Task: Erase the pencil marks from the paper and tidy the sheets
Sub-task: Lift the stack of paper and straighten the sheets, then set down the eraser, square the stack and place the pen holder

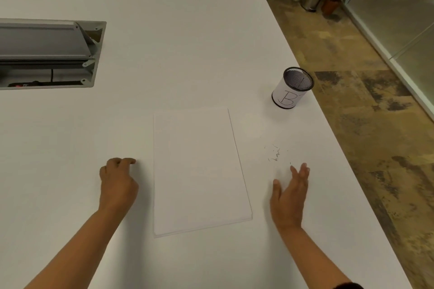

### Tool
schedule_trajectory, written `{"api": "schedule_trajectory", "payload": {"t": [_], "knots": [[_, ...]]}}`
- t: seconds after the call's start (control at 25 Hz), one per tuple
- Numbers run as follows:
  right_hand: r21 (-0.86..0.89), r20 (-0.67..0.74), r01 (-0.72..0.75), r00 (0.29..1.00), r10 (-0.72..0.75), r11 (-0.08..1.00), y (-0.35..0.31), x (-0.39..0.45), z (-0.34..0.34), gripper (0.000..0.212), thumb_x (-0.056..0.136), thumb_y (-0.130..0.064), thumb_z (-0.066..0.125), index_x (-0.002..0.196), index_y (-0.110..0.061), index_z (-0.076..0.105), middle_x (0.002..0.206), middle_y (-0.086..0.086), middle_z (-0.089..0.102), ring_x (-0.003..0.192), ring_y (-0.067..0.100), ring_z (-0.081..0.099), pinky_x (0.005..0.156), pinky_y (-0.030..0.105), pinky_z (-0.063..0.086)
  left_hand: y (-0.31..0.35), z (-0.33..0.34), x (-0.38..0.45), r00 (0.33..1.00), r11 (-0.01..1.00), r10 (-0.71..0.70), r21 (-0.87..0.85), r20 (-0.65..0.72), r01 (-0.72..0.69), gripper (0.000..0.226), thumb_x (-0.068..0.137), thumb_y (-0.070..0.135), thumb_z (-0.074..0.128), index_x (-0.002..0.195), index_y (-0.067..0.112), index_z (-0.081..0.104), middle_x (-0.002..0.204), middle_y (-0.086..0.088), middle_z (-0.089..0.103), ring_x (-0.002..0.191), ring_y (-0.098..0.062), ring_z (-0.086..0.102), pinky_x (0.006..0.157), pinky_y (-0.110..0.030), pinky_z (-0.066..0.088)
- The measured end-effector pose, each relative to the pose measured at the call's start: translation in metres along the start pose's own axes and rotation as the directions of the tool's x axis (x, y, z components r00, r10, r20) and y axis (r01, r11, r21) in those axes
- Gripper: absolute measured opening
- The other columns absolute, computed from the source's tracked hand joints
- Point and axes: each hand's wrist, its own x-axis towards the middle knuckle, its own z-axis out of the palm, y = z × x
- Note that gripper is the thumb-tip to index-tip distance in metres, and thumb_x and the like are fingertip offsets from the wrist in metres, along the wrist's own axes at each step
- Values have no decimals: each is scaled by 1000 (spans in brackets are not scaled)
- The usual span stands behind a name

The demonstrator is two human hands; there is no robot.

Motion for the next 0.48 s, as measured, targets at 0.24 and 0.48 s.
{"api": "schedule_trajectory", "payload": {"t": [0.24,0.48], "knots": [[-112,43,11,999,-6,994,2,1,5,43,92,-15,47,131,-1,37,150,16,19,139,26,10,113,44,14,14,20,-20,979,984,172,60,-113,-166,51,82,-2,58,132,1,48,142,-27,34,134,-43,23,109,-54,25],[-155,420,488,819,-390,859,-4,-3,1,57,95,-43,11,141,-11,24,151,8,16,140,16,2,114,37,3,67,91,-86,724,724,690,4,32,-690,53,91,35,37,138,9,35,148,-19,33,140,-27,15,114,-37,7]]}}
